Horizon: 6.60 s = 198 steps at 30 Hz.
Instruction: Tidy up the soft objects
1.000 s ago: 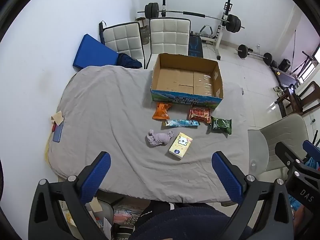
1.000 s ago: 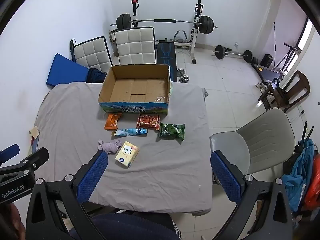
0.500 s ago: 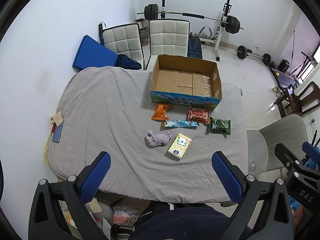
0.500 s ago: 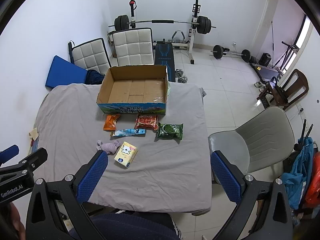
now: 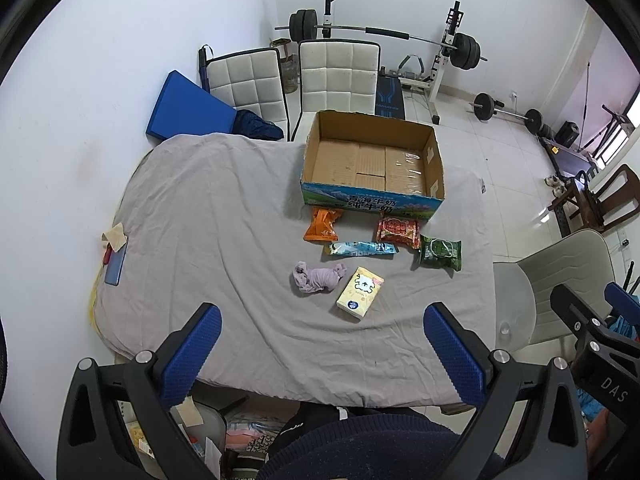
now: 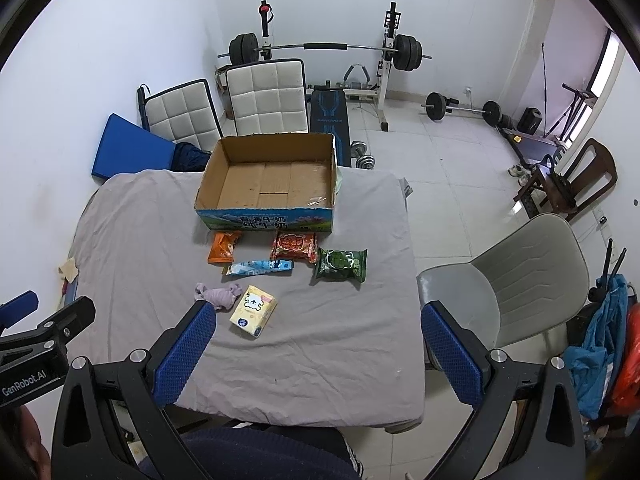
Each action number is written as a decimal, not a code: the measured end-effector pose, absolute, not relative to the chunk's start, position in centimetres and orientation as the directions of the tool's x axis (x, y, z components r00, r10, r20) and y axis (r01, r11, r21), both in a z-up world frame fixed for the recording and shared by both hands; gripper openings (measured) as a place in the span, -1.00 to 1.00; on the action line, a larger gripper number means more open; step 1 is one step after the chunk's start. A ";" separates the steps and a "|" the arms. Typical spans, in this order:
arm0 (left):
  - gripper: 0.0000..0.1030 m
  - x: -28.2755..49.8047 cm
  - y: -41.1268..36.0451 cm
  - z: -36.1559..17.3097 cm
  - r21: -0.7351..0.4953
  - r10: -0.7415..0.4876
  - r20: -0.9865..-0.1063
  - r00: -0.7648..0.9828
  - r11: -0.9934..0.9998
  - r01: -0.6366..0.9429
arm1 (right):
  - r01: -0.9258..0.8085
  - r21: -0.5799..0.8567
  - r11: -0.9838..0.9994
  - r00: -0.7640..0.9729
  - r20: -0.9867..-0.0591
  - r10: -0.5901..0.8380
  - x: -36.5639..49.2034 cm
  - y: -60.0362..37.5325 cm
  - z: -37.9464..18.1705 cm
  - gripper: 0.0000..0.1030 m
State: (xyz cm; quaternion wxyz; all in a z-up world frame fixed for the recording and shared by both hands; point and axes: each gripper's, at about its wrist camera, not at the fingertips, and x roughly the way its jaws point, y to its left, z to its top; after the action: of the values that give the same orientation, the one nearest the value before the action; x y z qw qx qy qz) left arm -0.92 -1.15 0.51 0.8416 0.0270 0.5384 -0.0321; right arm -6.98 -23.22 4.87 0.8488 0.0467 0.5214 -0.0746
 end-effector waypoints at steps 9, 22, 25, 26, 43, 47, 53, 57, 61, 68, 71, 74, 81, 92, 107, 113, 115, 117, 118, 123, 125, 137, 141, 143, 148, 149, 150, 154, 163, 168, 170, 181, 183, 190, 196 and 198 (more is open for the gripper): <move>1.00 -1.0 -0.7 0.8 0.003 -0.029 -0.904 0.427 0.997 0.076 | 0.169 0.002 0.986 0.459 -0.885 -0.077 -7.2 -22.7 5.5 1.00; 1.00 -1.1 -0.4 1.0 0.000 -0.030 -0.900 0.435 0.998 0.069 | 0.167 -0.003 0.986 0.475 -0.876 -0.083 -7.8 -22.6 6.4 1.00; 1.00 -1.1 -0.3 1.0 0.002 -0.029 -0.900 0.435 0.998 0.071 | 0.167 -0.004 0.986 0.477 -0.875 -0.084 -7.8 -22.6 6.5 1.00; 1.00 -1.1 -0.3 1.0 0.001 -0.030 -0.900 0.435 0.998 0.070 | 0.167 -0.004 0.986 0.478 -0.874 -0.084 -7.8 -22.6 6.5 1.00; 1.00 -0.9 0.0 1.6 0.002 -0.026 -0.896 0.444 0.998 0.064 | 0.159 -0.003 0.987 0.496 -0.865 -0.082 -8.1 -23.1 6.9 1.00; 1.00 -0.7 0.1 1.8 0.001 -0.026 -0.896 0.444 0.998 0.061 | 0.153 -0.001 0.988 0.499 -0.863 -0.078 -8.0 -23.1 7.0 1.00; 1.00 -1.1 0.0 1.4 0.001 -0.027 -0.895 0.445 0.998 0.063 | 0.150 0.006 0.989 0.498 -0.864 -0.071 -7.5 -23.5 6.9 1.00; 1.00 0.1 0.1 1.0 -0.024 -0.045 -0.896 0.442 0.998 0.055 | 0.152 0.017 0.988 0.484 -0.873 -0.059 -7.1 -24.2 5.8 1.00; 1.00 3.1 0.0 -1.3 -0.038 -0.052 -0.906 0.420 0.998 0.043 | 0.160 0.038 0.986 0.449 -0.893 -0.039 -5.2 -25.8 3.2 1.00; 1.00 8.9 -3.3 -11.9 0.010 -0.026 -0.960 0.279 0.992 0.127 | 0.143 0.020 0.989 0.305 -0.952 -0.025 0.2 -29.3 -6.9 1.00; 1.00 10.9 -5.0 -17.4 0.020 -0.012 -0.982 0.188 0.986 0.168 | 0.084 -0.026 0.996 0.248 -0.968 -0.047 2.7 -29.9 -12.1 1.00; 1.00 12.1 -6.4 -22.6 0.015 -0.005 -0.995 0.103 0.982 0.190 | 0.008 -0.068 0.998 0.193 -0.979 -0.069 5.2 -30.2 -17.4 1.00; 1.00 13.4 -8.2 -32.5 -0.003 0.013 -0.998 -0.068 0.974 0.228 | -0.172 -0.118 0.978 0.106 -0.989 -0.101 10.6 -31.0 -27.3 1.00; 1.00 13.4 -9.3 -40.8 -0.062 -0.019 -0.974 -0.224 0.981 0.185 | -0.628 -0.155 0.762 0.020 -0.983 -0.184 15.8 -28.5 -39.1 1.00; 0.84 14.0 -6.2 -44.4 -0.068 -0.045 -0.973 -0.228 0.993 0.094 | -0.265 0.092 0.960 -0.296 -0.955 0.010 17.3 -31.3 -43.6 0.18; 0.60 14.2 -8.4 -44.4 -0.048 -0.016 -0.974 -0.226 0.990 0.136 | 0.056 0.192 0.980 -0.343 -0.918 0.200 15.3 -32.5 -44.7 0.07; 0.51 13.7 -8.8 -44.7 -0.034 0.002 -0.976 -0.220 0.986 0.160 | 0.075 0.166 0.983 -0.314 -0.932 0.181 14.6 -32.0 -45.3 0.08; 0.48 13.3 -9.2 -44.8 -0.018 0.021 -0.978 -0.208 0.982 0.187 | 0.097 0.142 0.985 -0.296 -0.941 0.165 14.4 -31.6 -45.7 0.11; 0.46 13.1 -9.4 -44.8 -0.013 0.027 -0.979 -0.203 0.981 0.193 | 0.104 0.134 0.985 -0.290 -0.944 0.159 14.3 -31.7 -45.5 0.11; 0.28 12.6 -10.7 -43.6 -0.012 0.022 -0.984 -0.178 0.983 0.184 | 0.126 0.085 0.988 -0.257 -0.959 0.116 13.2 -29.4 -44.6 0.07; 0.27 12.6 -11.0 -43.1 -0.014 0.017 -0.985 -0.174 0.984 0.175 | 0.127 0.066 0.990 -0.248 -0.964 0.096 12.2 -29.1 -43.7 -0.07; 0.26 11.8 -10.8 -35.5 -0.059 -0.052 -0.997 -0.062 0.991 0.117 | 0.101 0.082 0.992 -0.187 -0.977 0.100 8.0 -25.9 -39.7 -0.35; 0.26 11.2 -11.1 -31.5 -0.097 -0.097 -0.995 -0.005 0.990 0.107 | 0.112 0.124 0.986 -0.143 -0.980 0.139 6.5 -25.6 -36.7 -0.36; 0.26 11.6 -11.0 -29.7 -0.123 -0.126 -0.992 0.024 0.987 0.101 | 0.118 0.146 0.982 -0.122 -0.980 0.160 6.0 -25.5 -35.2 -0.36; 0.26 15.4 -11.1 -23.3 -0.194 -0.205 -0.973 0.103 0.975 0.109 | 0.125 0.220 0.968 -0.046 -0.973 0.227 6.1 -25.2 -30.8 -0.36; 0.26 17.2 -10.2 -22.7 -0.205 -0.217 -0.970 0.112 0.973 0.108 | 0.122 0.236 0.964 -0.023 -0.970 0.241 6.4 -25.3 -29.5 -0.36; 0.26 18.3 -10.1 -21.5 -0.225 -0.238 -0.964 0.121 0.968 0.113 | 0.118 0.251 0.961 -0.002 -0.967 0.253 7.4 -25.4 -29.0 -0.36; 0.26 22.5 -10.3 -19.3 -0.261 -0.278 -0.948 0.157 0.958 0.119 | 0.095 0.285 0.954 0.082 -0.957 0.278 10.6 -25.8 -25.2 -0.36; 0.26 35.7 -10.4 -22.0 -0.337 -0.348 -0.930 0.116 0.935 0.110 | 0.102 0.253 0.962 0.182 -0.955 0.232 21.4 -26.6 -21.9 -0.36; 0.26 42.2 -10.4 -26.3 -0.374 -0.376 -0.926 0.042 0.926 0.055 | 0.128 0.228 0.965 0.159 -0.965 0.207 28.8 -26.6 -25.3 -0.36; 0.26 44.1 -10.6 -28.2 -0.385 -0.385 -0.923 0.013 0.922 0.042 | 0.144 0.227 0.963 0.135 -0.969 0.208 30.9 -25.9 -27.5 -0.36; 0.27 50.0 -13.7 -35.6 -0.380 -0.374 -0.922 -0.101 0.923 0.057 | 0.183 0.183 0.966 0.040 -0.983 0.179 39.1 -26.6 -37.1 -0.36; 0.27 50.3 -14.2 -36.0 -0.382 -0.374 -0.921 -0.110 0.922 0.060 | 0.179 0.173 0.969 0.032 -0.985 0.170 40.0 -26.5 -38.1 -0.36; 0.28 50.7 -14.4 -37.5 -0.331 -0.323 -0.935 -0.148 0.943 0.038 | 0.177 0.176 0.968 -0.019 -0.983 0.183 41.8 -26.9 -40.6 -0.32; 0.48 49.8 -14.4 -36.9 -0.261 -0.250 -0.961 -0.118 0.961 0.095 | 0.165 0.140 0.976 -0.028 -0.989 0.146 42.3 -26.5 -41.2 0.00; 0.49 49.4 -14.1 -36.3 -0.244 -0.234 -0.967 -0.099 0.964 0.108 | 0.153 0.125 0.980 -0.022 -0.991 0.130 42.3 -26.3 -40.9 0.10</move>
State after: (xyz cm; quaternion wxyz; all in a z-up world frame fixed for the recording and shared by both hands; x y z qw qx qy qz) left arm 49.36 -14.09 -36.35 0.6697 -0.0434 0.7303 -0.1276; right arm 42.30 -26.28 -40.93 0.6922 0.0991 0.7148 -0.0085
